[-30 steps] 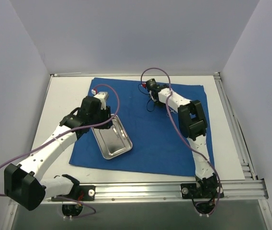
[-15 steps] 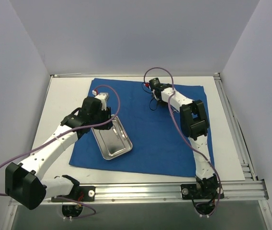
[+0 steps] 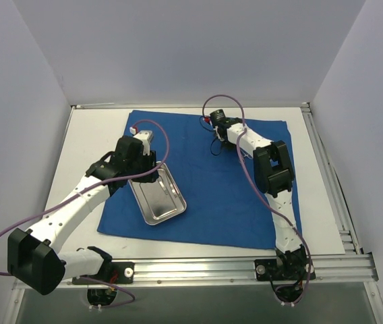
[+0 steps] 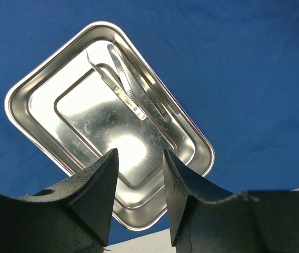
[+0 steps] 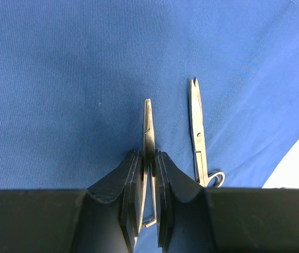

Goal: Open and lay out the surgical kit
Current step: Place the medical item in the surgical kit.

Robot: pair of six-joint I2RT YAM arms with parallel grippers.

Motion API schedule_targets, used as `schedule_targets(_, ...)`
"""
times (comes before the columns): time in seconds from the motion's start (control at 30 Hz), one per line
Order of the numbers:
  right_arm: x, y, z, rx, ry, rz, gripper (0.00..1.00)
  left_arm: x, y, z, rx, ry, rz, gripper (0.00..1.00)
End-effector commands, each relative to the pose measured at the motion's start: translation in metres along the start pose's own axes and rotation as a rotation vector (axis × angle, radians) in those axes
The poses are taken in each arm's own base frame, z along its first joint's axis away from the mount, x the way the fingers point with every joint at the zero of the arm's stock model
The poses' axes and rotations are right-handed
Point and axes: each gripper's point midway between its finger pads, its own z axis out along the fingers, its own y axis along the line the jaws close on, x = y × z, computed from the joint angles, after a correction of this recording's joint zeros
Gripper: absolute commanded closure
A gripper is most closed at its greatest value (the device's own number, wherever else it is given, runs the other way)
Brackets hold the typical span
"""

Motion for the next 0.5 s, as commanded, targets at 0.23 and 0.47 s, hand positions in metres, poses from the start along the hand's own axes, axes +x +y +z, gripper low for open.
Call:
schedule_targets(0.23,0.009,0.012,-0.002,-0.041,0.041,-0.006,0.75,-0.013,-0.002,-0.005,0.01,-0.036,0.008,0.52)
schedule_targets(0.47,-0.003,0.002,-0.015,-0.024,-0.005,0.036,0.63,-0.012,-0.003,-0.004,0.026,-0.027,-0.009,0.52)
